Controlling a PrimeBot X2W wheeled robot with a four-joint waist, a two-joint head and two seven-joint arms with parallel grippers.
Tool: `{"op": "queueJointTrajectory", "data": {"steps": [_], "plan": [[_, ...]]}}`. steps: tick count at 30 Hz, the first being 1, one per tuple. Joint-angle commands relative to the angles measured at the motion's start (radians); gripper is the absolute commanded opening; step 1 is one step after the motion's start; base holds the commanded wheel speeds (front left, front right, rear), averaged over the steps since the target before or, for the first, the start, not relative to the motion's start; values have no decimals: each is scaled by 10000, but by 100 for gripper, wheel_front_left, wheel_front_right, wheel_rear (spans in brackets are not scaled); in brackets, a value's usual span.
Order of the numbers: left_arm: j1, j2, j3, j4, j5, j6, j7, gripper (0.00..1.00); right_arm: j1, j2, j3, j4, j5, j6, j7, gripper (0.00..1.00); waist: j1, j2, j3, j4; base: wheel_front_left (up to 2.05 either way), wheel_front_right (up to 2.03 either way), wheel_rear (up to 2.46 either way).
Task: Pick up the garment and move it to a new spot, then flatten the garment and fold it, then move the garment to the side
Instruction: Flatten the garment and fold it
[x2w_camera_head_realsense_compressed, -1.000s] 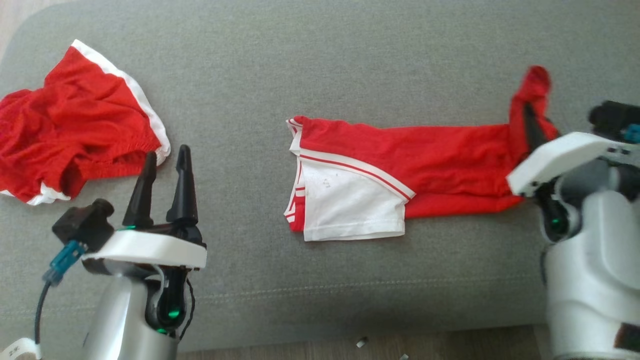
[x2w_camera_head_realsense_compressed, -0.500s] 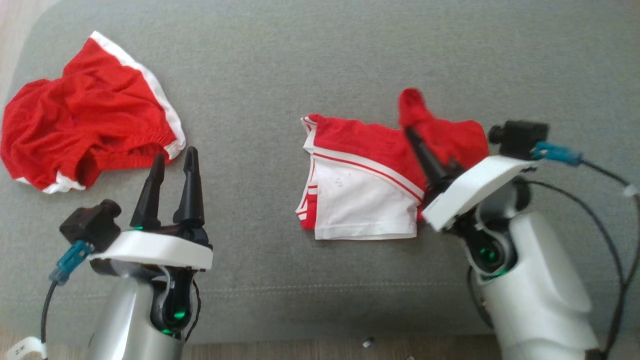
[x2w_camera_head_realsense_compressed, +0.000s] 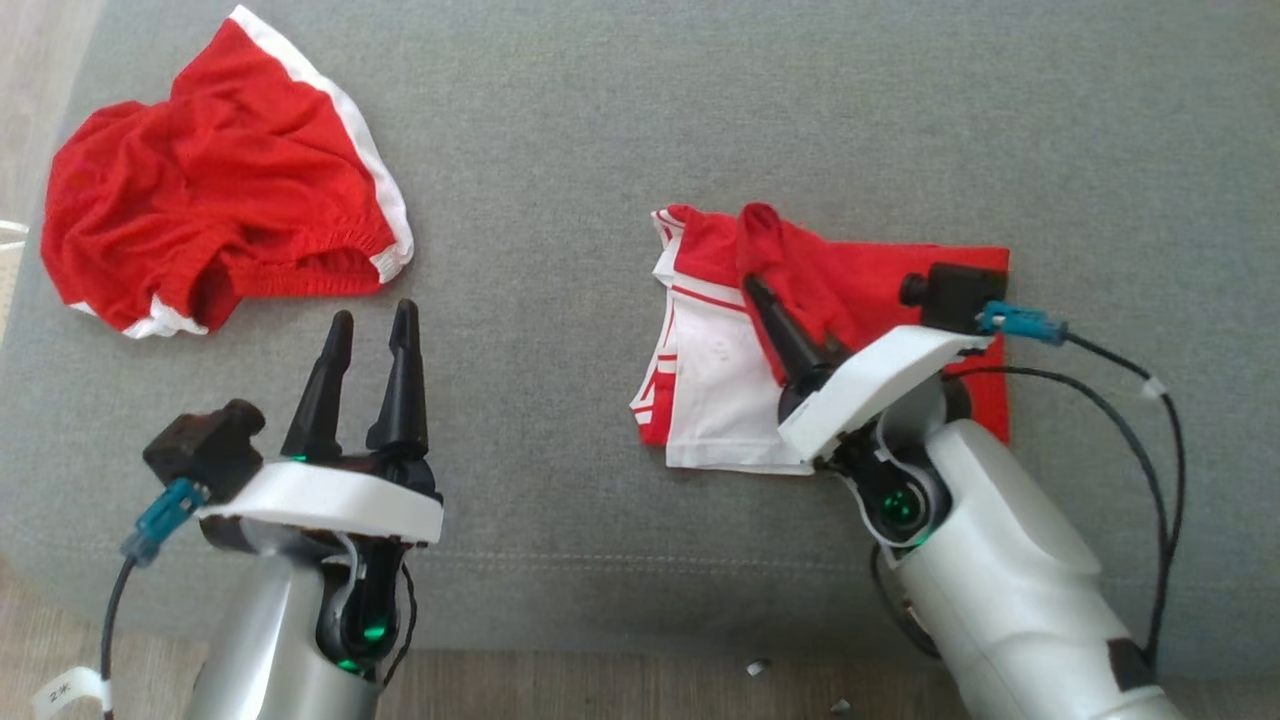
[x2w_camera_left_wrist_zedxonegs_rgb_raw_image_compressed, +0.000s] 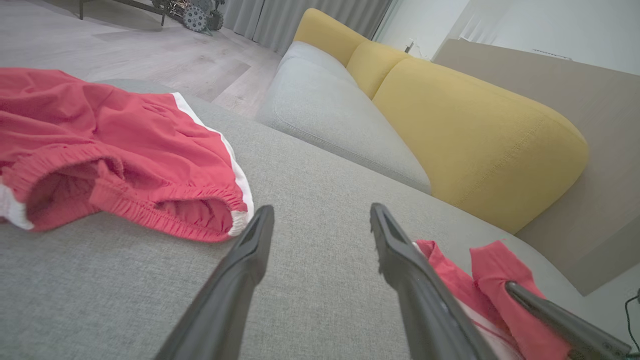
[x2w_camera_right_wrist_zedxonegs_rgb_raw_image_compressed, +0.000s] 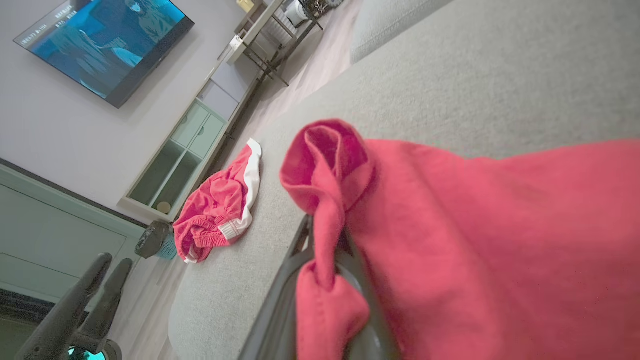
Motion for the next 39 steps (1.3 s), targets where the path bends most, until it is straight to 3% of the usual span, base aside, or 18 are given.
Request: {"op": "queueJointTrajectory", "data": {"steps": [1, 2, 3, 9, 15, 22, 28, 31, 34, 39], "plan": [[-365, 95, 292, -261, 6, 22, -122, 100, -386, 152, 427, -51, 286, 63, -227, 0, 0, 0, 29, 21, 0, 0, 0], [-379, 95, 303, -258, 13, 22, -122, 100, -469, 152, 631, 104, 403, 63, -314, 68, 0, 0, 43, 21, 0, 0, 0], [-391, 95, 316, -254, 27, 22, -122, 100, -538, 152, 820, 237, 534, 63, -407, 100, 0, 0, 59, 12, 0, 0, 0], [-357, 95, 339, -150, 107, 20, -122, 100, -861, 152, 1800, 644, 1420, 63, -865, 100, 0, 0, -33, -199, 0, 0, 0], [-287, 95, 436, -131, 195, 15, -122, 100, -1509, 152, 1886, 1177, 1543, 63, -1491, 100, 0, 0, -314, -622, 0, 0, 0], [-179, 95, 499, -298, 208, 67, -122, 100, -2446, 140, 834, 2507, -263, 63, -2786, 100, 0, 0, -558, -1140, 0, 0, 0], [-177, 95, 550, -422, 184, 274, -122, 100, -2570, -447, -230, 2860, -1831, 63, -3463, 100, 0, 0, -544, -1431, 0, 0, 0], [-195, 95, 538, -528, 262, 279, -122, 100, -2476, -735, -549, 2669, -2473, 63, -3570, 100, 0, 0, -509, -1484, 0, 0, 0], [-165, 116, 360, -633, 1298, 186, -122, 100, -2095, -1070, -1138, 2116, -3386, 63, -3630, 100, 0, 0, -525, -1545, 0, 0, 0], [-5, 102, 595, -959, 1932, 115, -122, 100, -904, -1298, -2166, 537, -4986, 63, -3642, 100, 0, 0, -568, -1553, 0, 0, 0]]}}
